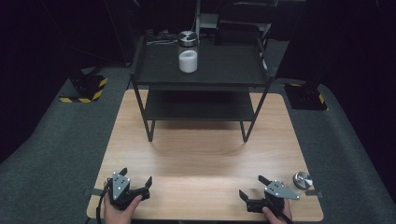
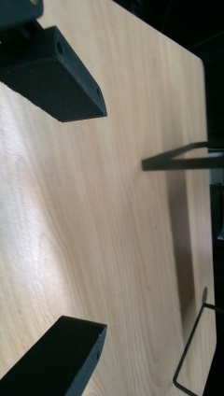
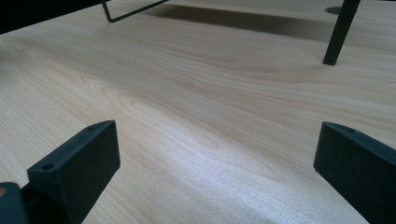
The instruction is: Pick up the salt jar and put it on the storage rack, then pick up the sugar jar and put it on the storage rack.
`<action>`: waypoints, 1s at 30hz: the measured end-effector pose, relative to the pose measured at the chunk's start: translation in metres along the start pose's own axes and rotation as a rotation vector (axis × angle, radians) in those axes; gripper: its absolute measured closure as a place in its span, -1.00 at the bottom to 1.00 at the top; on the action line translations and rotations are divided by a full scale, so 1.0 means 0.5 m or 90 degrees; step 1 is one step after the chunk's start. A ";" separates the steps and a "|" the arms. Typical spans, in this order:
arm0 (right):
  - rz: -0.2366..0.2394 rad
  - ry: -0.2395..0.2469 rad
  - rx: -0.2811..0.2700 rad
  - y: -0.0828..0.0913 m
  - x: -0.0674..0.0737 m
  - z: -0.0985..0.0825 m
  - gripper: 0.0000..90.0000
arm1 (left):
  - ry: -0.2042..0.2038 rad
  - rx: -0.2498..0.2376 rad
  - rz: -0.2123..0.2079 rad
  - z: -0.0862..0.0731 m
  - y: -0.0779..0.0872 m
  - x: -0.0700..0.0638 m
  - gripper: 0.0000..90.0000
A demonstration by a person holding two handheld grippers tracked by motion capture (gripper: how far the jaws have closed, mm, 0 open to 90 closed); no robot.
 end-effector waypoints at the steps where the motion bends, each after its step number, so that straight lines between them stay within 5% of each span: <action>1: 0.000 0.000 0.000 0.000 0.000 0.000 -1.00 | -0.002 0.001 -0.001 -0.002 0.000 0.001 -0.99; 8: 0.002 -0.003 0.002 -0.001 -0.002 0.001 -1.00 | -0.010 0.010 -0.023 -0.013 -0.009 -0.003 -0.99; 30: 0.003 -0.002 0.001 -0.002 -0.002 0.001 -1.00 | -0.023 0.018 -0.030 -0.011 -0.014 -0.005 -0.99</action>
Point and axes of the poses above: each handheld gripper's, and its own axes: y roughly backward along the jaws, z roughly out of its top, x roughly to its left, the point moved 2 cm from there along -y, roughly forward along the jaws, and after that the axes turned 2 degrees about -x, right-handed, at the moved point
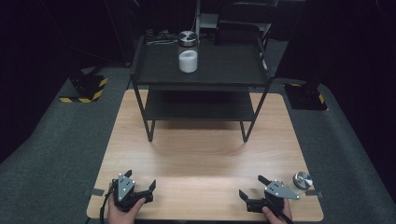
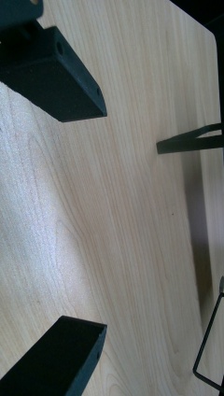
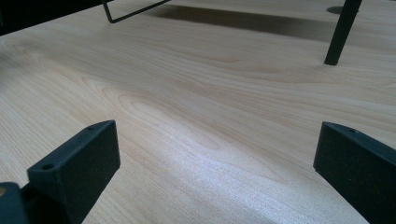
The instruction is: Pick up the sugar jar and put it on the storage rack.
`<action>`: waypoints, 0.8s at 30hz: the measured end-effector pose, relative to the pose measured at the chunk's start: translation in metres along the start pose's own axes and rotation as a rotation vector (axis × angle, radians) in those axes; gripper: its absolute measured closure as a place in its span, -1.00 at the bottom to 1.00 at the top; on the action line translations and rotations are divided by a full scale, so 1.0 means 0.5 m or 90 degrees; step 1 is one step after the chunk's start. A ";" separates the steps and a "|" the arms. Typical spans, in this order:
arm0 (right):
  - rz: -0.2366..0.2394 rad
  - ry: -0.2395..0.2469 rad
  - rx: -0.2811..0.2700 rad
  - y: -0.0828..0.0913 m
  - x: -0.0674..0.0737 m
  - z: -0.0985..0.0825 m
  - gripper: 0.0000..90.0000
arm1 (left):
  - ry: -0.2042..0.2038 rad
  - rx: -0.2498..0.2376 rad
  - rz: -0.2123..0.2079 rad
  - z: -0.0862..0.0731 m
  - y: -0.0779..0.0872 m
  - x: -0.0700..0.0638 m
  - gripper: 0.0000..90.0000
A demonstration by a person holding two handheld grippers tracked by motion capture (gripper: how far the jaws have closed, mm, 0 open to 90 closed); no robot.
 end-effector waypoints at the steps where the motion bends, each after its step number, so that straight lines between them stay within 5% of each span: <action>1: 0.000 0.001 0.000 0.000 0.000 0.000 -1.00 | -0.001 0.000 -0.002 0.000 0.000 0.001 -0.99; 17: -0.001 0.014 -0.014 0.006 0.006 -0.006 -1.00 | -0.008 -0.002 -0.011 -0.002 0.002 0.002 -0.99; 24: -0.011 0.020 -0.061 0.032 0.016 0.005 -1.00 | -0.006 -0.001 -0.014 -0.002 0.005 0.005 -0.99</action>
Point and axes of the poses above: each handheld gripper's, and its own axes: y roughly backward along the jaws, z roughly out of its top, x roughly to its left, the point moved 2 cm from there along -y, roughly forward along the jaws, and after that the axes turned 2 degrees about -x, right-handed, at the moved point
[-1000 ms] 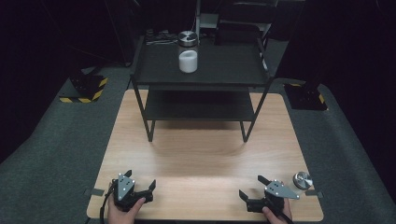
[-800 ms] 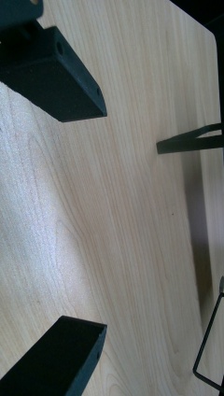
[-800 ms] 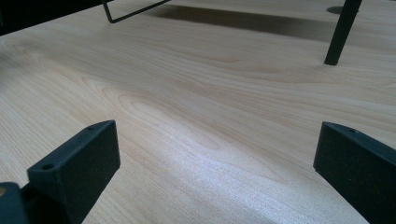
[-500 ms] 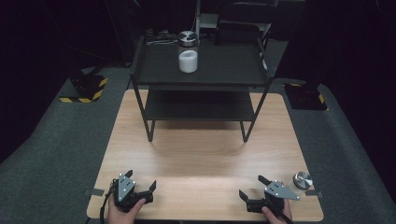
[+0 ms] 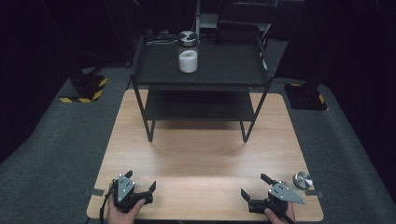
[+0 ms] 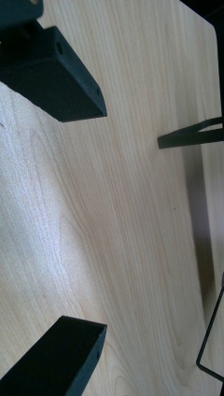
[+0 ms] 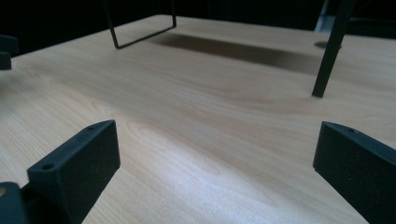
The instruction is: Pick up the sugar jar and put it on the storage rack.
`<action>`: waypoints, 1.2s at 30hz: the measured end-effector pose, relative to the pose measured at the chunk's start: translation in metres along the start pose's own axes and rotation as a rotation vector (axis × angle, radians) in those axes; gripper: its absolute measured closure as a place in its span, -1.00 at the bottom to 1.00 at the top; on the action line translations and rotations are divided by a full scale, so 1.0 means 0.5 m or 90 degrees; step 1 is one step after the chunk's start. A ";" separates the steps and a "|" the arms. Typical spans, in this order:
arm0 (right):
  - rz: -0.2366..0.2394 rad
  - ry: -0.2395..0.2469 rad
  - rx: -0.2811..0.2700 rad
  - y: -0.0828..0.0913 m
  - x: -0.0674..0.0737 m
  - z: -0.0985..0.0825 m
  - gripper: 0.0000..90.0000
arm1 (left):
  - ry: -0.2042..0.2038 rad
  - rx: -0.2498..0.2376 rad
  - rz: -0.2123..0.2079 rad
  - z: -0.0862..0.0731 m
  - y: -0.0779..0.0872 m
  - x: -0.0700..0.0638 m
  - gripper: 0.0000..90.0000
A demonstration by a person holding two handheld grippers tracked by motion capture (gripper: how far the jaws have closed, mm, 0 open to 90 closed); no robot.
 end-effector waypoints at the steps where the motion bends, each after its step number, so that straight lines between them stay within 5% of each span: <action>1: -0.003 0.002 -0.007 0.005 0.001 0.002 -1.00 | 0.000 0.000 0.000 0.000 0.000 0.000 -0.99; 14: -0.066 0.000 -0.075 0.076 -0.006 0.017 -1.00 | -0.026 0.005 0.002 0.002 -0.001 -0.009 -0.99; 22: -0.122 0.013 -0.084 0.109 -0.014 0.017 -1.00 | -0.024 0.009 -0.001 0.005 -0.005 -0.008 -0.99; 36: -0.242 -0.025 -0.072 0.164 -0.054 -0.006 -1.00 | -0.024 0.030 -0.001 0.015 -0.011 -0.008 -0.99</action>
Point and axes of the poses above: each handheld gripper's, and its own axes: y roughly backward along the jaws, z roughly out of its top, x roughly to its left, the point moved 2 cm from there along -y, roughly forward along the jaws, and after that the axes turned 2 degrees about -x, right-handed, at the moved point
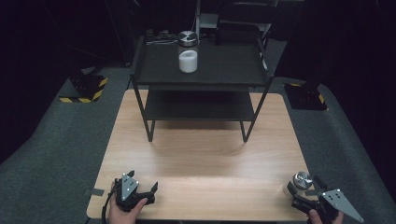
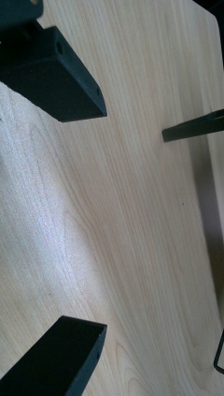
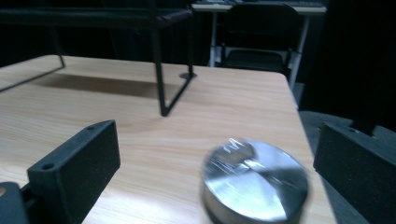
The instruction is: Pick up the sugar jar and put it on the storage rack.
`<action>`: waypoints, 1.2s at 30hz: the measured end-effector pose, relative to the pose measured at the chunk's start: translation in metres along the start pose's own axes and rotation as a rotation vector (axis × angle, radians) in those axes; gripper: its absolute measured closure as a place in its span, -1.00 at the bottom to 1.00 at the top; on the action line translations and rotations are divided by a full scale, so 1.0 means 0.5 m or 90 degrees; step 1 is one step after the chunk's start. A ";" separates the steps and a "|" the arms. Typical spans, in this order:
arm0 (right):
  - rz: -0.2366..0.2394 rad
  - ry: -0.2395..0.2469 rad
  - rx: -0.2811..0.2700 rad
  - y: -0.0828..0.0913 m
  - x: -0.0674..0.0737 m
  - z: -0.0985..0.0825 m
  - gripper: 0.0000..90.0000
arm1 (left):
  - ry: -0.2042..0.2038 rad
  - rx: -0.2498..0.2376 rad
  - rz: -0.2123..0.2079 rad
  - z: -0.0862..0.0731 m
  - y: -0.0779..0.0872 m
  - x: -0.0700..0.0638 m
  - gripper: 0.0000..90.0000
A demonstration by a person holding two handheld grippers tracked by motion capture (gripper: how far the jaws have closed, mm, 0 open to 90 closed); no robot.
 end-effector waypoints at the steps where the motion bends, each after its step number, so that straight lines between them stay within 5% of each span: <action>1: -0.003 -0.005 0.004 0.000 -0.004 -0.002 -1.00 | 0.002 0.000 0.000 0.000 -0.001 0.000 -0.99; 12: -0.003 -0.032 0.041 -0.014 -0.028 -0.034 -0.99 | 0.005 0.002 -0.004 0.001 0.000 0.004 -0.99; 17: 0.013 -0.051 0.067 -0.023 -0.042 -0.060 -0.82 | 0.008 0.001 -0.006 0.001 -0.001 0.006 -0.99; 27: 0.000 -0.051 0.077 -0.033 -0.038 -0.076 -0.37 | 0.006 0.003 -0.006 0.002 -0.001 0.006 -0.99; 32: -0.012 -0.018 0.082 -0.034 -0.027 -0.067 -0.33 | 0.005 0.004 -0.005 0.002 -0.002 0.005 -0.99; 36: -0.007 -0.027 0.089 -0.034 -0.026 -0.059 -0.32 | 0.003 0.002 -0.007 0.002 -0.002 0.005 -0.99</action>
Point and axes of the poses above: each handheld gripper's, and its own axes: y roughly backward along the jaws, z roughly out of its top, x roughly to its left, the point moved 2 cm from there along -y, roughly forward along the jaws, and after that the axes turned 2 degrees about -x, right-handed, at the moved point
